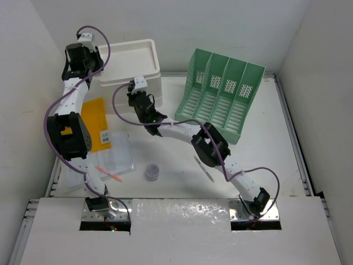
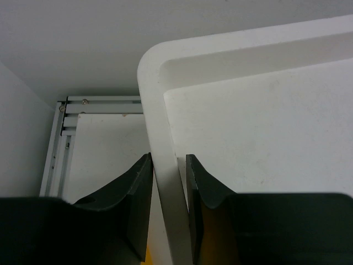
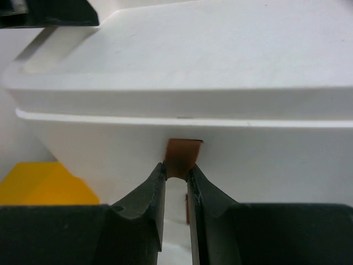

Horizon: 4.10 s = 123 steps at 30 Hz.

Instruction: Organize the desk

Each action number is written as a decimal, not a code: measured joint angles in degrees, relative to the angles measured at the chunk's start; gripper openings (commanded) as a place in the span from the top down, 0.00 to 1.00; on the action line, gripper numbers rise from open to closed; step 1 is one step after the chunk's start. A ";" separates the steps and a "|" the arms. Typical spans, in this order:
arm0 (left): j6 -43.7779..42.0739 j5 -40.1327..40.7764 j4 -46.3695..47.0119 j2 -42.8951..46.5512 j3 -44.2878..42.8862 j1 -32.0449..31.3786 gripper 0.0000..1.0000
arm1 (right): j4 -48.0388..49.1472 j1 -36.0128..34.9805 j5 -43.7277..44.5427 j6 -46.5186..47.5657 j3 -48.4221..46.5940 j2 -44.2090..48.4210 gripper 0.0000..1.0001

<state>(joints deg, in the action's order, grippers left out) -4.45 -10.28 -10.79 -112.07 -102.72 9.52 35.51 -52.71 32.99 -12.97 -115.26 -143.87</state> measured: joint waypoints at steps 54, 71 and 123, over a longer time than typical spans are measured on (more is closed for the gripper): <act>2.21 -3.48 1.75 0.22 1.16 -0.07 1.00 | 10.86 -1.42 4.50 -0.17 -0.07 -6.40 0.52; 2.19 -3.54 1.75 0.22 1.16 -0.07 1.00 | 7.15 -1.01 10.43 2.19 -2.01 -8.68 0.61; 2.10 -9.57 -4.22 1.07 0.72 -1.14 0.32 | -29.11 -10.78 -10.93 -0.92 66.66 69.07 0.23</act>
<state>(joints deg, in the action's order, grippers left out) -2.35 -19.86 -15.00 -111.00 -102.00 8.38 6.39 -63.48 22.06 -13.89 -48.60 -74.81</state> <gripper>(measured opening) 0.605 0.765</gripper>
